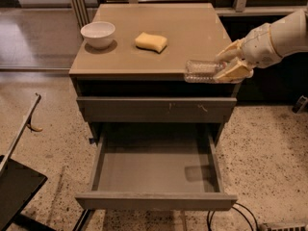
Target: Place water bottle into middle drawer
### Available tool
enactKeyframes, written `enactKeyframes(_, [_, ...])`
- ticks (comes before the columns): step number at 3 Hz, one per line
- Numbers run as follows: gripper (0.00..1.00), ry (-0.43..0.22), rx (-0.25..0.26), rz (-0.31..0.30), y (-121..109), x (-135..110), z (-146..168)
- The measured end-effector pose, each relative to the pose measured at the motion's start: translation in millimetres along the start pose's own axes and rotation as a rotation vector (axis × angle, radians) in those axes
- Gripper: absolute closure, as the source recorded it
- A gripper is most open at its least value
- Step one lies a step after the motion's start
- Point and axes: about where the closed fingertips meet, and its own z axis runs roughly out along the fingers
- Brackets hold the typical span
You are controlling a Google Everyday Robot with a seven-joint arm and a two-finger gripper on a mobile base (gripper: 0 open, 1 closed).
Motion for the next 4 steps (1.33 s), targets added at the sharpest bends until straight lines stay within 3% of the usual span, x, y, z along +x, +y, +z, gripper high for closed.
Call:
enactKeyframes(1, [1.0, 0.023, -0.07, 0.079, 37, 31, -8])
enactKeyframes(2, [1.0, 0.077, -0.144, 0.166, 64, 87, 22])
enactKeyframes(3, [1.0, 0.086, -0.187, 0.238, 87, 135, 73])
enactKeyframes(4, [1.0, 0.055, -0.184, 0.286, 102, 166, 128])
